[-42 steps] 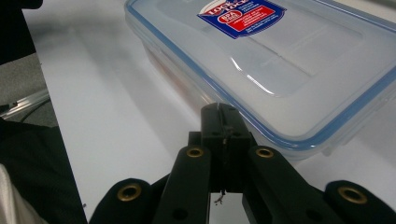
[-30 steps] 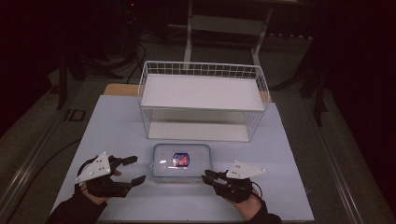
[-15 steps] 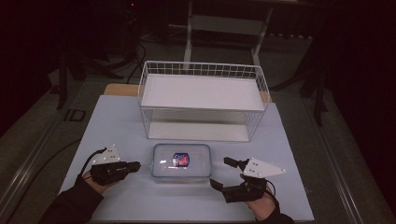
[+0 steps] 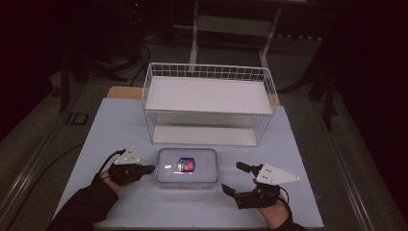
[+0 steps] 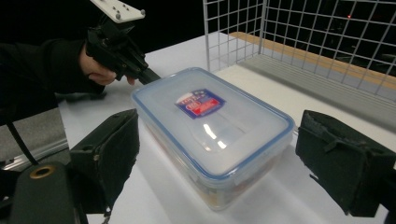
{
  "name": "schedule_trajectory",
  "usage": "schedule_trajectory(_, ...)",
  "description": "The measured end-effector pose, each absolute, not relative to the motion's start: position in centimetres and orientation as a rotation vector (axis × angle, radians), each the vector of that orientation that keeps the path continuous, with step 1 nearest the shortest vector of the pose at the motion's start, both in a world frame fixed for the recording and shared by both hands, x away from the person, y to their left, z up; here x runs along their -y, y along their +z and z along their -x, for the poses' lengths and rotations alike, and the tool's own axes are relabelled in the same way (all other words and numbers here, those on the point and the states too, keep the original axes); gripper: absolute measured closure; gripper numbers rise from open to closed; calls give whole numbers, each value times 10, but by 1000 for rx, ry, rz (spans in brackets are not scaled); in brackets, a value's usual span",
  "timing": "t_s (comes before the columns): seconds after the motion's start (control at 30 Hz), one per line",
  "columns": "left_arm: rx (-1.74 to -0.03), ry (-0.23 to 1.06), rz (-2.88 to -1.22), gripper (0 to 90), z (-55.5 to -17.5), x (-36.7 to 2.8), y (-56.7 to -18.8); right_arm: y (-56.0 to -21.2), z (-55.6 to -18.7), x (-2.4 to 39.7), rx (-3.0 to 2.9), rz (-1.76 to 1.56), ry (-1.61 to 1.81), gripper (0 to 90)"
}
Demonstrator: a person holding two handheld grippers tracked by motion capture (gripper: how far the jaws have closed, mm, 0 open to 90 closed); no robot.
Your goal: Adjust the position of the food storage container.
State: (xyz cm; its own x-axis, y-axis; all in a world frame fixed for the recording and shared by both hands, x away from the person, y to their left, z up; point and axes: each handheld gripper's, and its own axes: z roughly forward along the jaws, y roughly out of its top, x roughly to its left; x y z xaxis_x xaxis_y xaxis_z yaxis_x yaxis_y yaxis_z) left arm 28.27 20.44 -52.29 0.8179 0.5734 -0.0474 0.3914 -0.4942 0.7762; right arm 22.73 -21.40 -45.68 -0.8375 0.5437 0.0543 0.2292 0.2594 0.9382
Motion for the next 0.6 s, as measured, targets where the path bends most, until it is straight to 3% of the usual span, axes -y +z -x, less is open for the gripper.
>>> schedule_trajectory(0.6, -686, 257, -2159, 897, -303, -173, -525, -456, -231, 228, -2195, -714, 1593, 134)
